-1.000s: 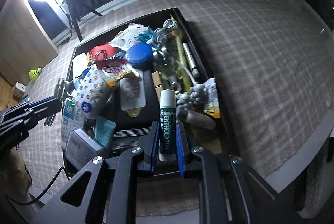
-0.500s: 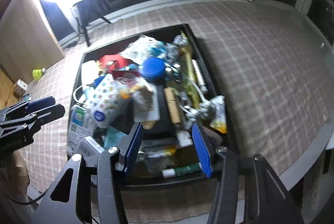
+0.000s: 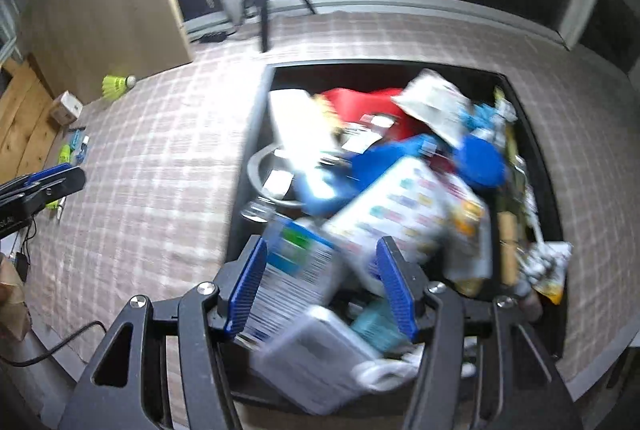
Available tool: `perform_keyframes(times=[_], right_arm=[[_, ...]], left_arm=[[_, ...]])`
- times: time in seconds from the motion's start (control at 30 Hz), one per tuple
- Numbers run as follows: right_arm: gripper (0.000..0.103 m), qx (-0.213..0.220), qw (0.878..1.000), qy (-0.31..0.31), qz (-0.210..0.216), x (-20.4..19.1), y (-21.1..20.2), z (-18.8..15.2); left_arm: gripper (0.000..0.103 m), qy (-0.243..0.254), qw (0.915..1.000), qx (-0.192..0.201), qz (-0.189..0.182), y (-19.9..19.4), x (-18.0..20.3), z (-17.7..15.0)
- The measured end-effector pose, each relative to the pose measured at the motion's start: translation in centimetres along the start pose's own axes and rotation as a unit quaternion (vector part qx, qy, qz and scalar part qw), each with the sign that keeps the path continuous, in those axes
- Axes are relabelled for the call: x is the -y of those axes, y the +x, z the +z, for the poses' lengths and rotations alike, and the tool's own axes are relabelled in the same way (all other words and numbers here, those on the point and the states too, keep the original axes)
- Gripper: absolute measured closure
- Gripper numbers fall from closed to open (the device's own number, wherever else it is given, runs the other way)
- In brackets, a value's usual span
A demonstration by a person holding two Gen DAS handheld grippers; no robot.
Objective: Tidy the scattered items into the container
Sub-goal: 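Carry cable and lip balm to the black box and release both, then move both open grippers back toward the remaining items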
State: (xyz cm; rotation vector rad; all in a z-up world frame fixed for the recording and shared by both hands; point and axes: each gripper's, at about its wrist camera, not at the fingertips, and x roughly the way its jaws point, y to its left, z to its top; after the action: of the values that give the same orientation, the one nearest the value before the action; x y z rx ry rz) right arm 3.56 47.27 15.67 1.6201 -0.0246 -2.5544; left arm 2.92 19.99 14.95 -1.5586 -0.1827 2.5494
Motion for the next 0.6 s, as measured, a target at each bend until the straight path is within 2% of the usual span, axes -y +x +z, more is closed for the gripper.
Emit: perform_keyframes(times=[0.1,0.27,0.53,0.6], right_arm=[[0.047,-0.008,1.0,-0.02,0.01,-3.9,1.2,1.1],[0.047,-0.012,0.997,-0.047,0.052,-10.8,2.8,3.1],[0.047,-0.018,0.989,-0.112,0.094,-23.1,6.2,5.0],[0.047,-0.023,0.986,-0.121,0.108,-26.0,7.3,5.6]], left_arm=[[0.054,-0.026,0.9995,0.007,0.018,-0.6,-4.7,0.1],[0.054,-0.081,0.9954,0.011,0.05,-1.1,-12.8,0.0],[0.054,-0.159,0.9821,0.01,0.1,-1.6,-25.6,-1.1],[0.059,-0.175,0.9779,0.002,0.114,-1.2,-28.5,-1.7]])
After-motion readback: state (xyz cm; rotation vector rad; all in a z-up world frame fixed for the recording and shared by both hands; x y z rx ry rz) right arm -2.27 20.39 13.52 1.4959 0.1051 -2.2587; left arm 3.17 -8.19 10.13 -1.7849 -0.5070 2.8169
